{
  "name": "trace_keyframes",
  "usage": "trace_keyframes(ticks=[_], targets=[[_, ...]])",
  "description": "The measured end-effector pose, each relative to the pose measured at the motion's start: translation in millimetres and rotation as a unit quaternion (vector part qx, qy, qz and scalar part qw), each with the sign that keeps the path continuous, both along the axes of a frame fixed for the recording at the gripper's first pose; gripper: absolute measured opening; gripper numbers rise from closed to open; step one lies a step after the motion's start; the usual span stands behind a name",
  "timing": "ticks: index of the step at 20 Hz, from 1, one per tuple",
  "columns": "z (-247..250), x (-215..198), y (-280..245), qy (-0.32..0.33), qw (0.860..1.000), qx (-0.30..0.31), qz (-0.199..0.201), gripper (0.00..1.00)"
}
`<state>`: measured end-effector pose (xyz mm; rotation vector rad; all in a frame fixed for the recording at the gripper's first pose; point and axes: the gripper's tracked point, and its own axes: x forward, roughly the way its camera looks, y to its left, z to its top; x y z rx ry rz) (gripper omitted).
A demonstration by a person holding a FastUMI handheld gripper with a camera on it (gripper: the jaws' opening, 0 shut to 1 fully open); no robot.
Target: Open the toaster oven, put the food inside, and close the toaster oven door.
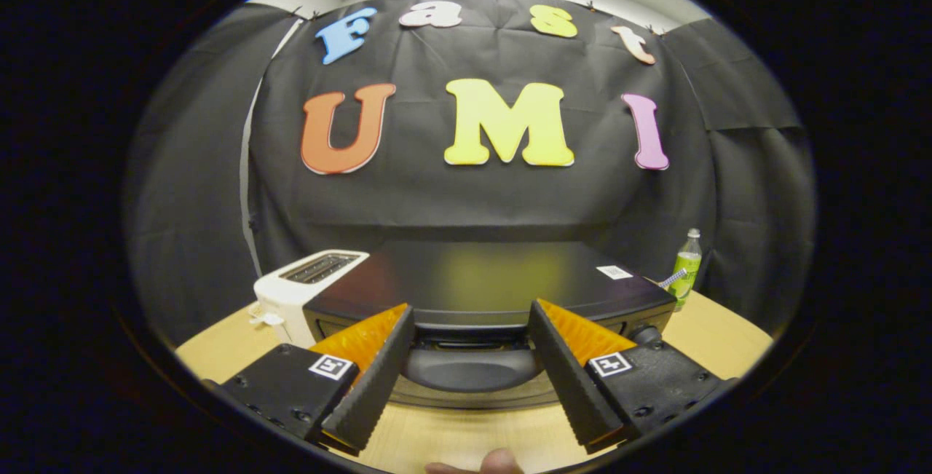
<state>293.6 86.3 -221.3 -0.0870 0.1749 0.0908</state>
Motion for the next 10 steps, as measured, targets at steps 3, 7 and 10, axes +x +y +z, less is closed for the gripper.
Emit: trace_keyframes(ticks=[3,7,10], targets=[[-9.4,-1.4,0.4,-0.001,0.999,0.042,-0.002,1.0],[-12.8,-7.1,-2.3,-0.015,0.999,0.03,0.009,1.0],[-15.4,-14.6,-4.1,0.003,1.0,0.028,0.004,1.0]])
